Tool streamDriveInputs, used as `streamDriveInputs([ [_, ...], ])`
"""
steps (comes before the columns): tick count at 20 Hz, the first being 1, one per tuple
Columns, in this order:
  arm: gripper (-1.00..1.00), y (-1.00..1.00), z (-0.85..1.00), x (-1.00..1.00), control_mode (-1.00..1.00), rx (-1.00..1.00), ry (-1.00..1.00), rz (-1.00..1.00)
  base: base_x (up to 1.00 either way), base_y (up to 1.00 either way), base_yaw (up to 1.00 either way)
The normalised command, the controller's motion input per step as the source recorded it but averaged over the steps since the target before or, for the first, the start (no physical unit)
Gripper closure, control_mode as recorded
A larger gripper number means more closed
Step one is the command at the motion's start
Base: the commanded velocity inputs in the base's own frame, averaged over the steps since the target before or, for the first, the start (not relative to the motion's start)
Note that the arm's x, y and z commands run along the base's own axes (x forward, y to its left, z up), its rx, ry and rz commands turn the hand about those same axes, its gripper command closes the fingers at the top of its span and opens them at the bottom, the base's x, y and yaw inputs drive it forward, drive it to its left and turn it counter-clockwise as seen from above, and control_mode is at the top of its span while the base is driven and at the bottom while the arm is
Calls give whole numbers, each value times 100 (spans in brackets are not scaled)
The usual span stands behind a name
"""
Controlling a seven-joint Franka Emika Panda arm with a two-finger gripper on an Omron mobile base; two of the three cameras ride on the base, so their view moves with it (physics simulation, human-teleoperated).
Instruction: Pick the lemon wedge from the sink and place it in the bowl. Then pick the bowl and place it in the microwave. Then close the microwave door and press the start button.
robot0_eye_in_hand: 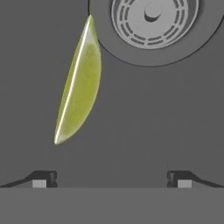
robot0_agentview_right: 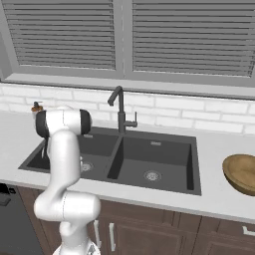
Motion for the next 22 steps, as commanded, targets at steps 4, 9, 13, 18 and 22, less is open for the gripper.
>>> streamDriveInputs([
  [4,-100,1,-32,40,-100,0,0,0,0,0,0],
  [9,100,30,-54,53,-100,0,0,0,0,0,0],
  [13,100,18,-47,48,-100,0,0,0,0,0,0],
  [18,100,-16,6,15,-100,3,1,-1,0,0,0],
  [22,100,-25,35,-1,-100,6,0,0,0,0,0],
])
